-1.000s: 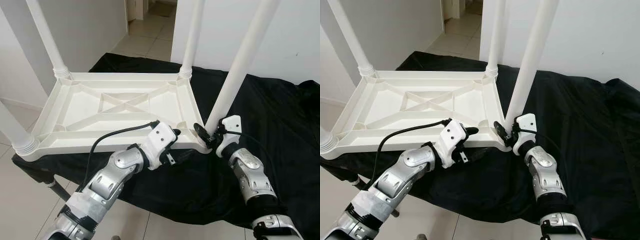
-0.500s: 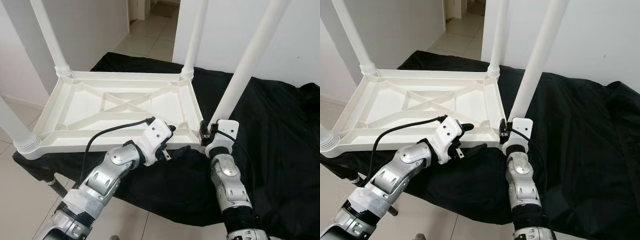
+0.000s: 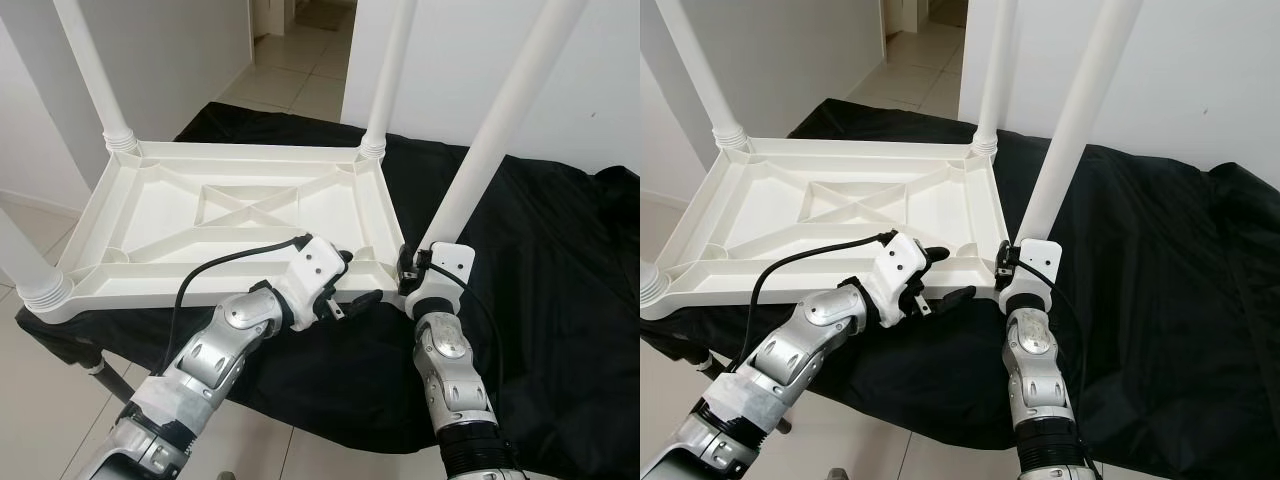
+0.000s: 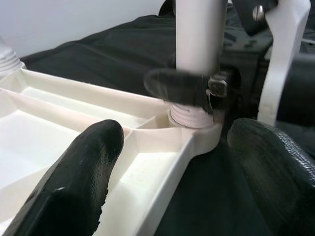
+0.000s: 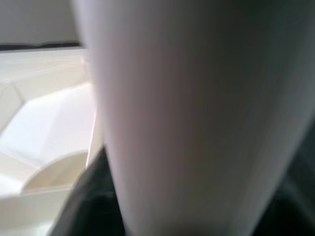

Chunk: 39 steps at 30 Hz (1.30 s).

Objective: Building children table

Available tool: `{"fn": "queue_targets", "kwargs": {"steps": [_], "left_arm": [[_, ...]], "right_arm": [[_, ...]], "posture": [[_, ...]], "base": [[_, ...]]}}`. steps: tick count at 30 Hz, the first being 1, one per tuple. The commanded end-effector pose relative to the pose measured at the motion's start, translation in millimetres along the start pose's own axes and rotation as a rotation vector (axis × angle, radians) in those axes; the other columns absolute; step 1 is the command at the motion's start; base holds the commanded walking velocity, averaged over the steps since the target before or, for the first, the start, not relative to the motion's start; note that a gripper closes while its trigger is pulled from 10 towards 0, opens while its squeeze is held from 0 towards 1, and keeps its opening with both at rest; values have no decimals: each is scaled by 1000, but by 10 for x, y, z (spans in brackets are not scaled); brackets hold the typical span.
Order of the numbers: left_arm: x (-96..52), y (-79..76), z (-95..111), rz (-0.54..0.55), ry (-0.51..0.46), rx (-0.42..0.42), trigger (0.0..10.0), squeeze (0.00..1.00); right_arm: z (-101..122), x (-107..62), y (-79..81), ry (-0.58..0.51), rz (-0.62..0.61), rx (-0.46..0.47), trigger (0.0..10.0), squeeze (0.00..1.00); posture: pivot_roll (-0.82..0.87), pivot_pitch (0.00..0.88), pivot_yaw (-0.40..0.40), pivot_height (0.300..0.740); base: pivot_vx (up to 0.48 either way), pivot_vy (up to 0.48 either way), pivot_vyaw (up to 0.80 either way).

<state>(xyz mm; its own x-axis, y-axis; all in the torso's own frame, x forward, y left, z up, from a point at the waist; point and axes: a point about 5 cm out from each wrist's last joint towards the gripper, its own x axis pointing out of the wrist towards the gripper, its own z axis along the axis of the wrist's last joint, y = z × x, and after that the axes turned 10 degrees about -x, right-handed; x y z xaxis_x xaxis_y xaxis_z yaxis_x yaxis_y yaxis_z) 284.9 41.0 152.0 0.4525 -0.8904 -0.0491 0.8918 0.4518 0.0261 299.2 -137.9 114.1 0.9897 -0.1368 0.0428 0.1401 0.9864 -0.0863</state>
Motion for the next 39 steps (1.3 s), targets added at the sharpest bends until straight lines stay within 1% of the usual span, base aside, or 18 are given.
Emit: {"fn": "queue_targets", "kwargs": {"steps": [1, 5, 10, 12, 17, 18, 19, 20, 21, 26, 28, 29, 30, 33, 34, 35, 37, 39], "left_arm": [[1, -23, -16, -48, 24, 0, 10000, 0], [-2, -14, -16, -31, 29, -6, 10000, 0], [-27, -27, 20, -17, 20, -50, 10000, 0], [-41, -38, 21, -15, 27, -49, 10000, 0], [-54, -50, 25, -12, 35, -28, 10000, 0], [-74, -67, 26, -13, 33, -23, 10000, 0], [-86, -86, 23, -19, 29, -27, 10000, 0], [-86, -86, 23, -19, 29, -27, 10000, 0], [-94, -103, 18, -25, 30, -28, 10000, 0], [-120, -165, -22, -34, 50, -12, 10000, 0], [-127, -172, -30, -34, 55, -13, 10000, 0], [-129, -178, -22, -34, 47, -2, 10000, 0], [-129, -178, -22, -34, 47, -2, 10000, 0], [-130, -197, 22, -65, 21, -16, 10000, 0], [-131, -195, 26, -63, 21, -16, 10000, 0], [-126, -176, 20, -35, 18, 26, 10000, 0], [-126, -176, 20, -35, 18, 26, 10000, 0], [-125, -177, 9, -21, 12, 58, 10000, 0]], "right_arm": [[-163, -54, 11, 70, 26, 13, 10000, 1000], [-142, -48, -1, 51, 29, 13, 10000, 1000], [-65, -47, -56, 5, 59, 5, 10000, 1000], [-45, -61, -95, -14, 72, -14, 10000, 1000], [-32, -64, -130, -31, 87, -8, 10000, 1000], [-19, -62, -158, -54, 118, -5, 10000, 1000], [-7, -68, -181, -72, 142, -13, 10000, 227], [-7, -68, -181, -72, 142, -13, 10000, 227], [3, -75, -203, -87, 165, -19, 10000, 0], [24, -90, -344, -125, 295, -43, 10000, 0], [36, -82, -376, -133, 324, -55, 10000, 0], [54, -62, -420, -142, 354, -62, 10000, 0], [54, -62, -420, -142, 354, -62, 10000, 0], [102, -8, -513, -164, 410, -88, 10000, 0], [108, -1, -521, -168, 425, -89, 10000, 0], [111, 4, -528, -176, 461, -87, 10000, 0], [111, 4, -528, -176, 461, -87, 10000, 0], [107, -4, -519, -180, 484, -83, 10000, 0]], "posture": [[-26, 0, -59, 740], [-26, 0, -62, 740], [-27, 0, -69, 740], [-19, 0, -72, 740], [-9, 0, -74, 740], [-10, 0, -73, 740], [-13, 0, -71, 740], [-13, 0, -71, 740], [-12, 0, -73, 740], [-13, 0, -82, 740], [-13, 0, -82, 740], [-12, 0, -83, 740], [-12, 0, -83, 740], [-9, 0, -82, 740], [-9, 0, -82, 740], [-8, 0, -86, 740], [-8, 0, -86, 740], [-6, 0, -89, 740]], "base": [[0, 0, 0], [0, 0, 0], [0, 0, 0], [0, 0, 0], [0, 0, 0], [0, 0, 0], [0, 0, 0], [0, 0, 0], [0, 0, 0], [0, 0, 0], [0, 0, 0], [0, 0, 0], [0, 0, 0], [0, 0, 0], [0, 0, 0], [0, 0, 0], [0, 0, 0], [0, 0, 0]]}}
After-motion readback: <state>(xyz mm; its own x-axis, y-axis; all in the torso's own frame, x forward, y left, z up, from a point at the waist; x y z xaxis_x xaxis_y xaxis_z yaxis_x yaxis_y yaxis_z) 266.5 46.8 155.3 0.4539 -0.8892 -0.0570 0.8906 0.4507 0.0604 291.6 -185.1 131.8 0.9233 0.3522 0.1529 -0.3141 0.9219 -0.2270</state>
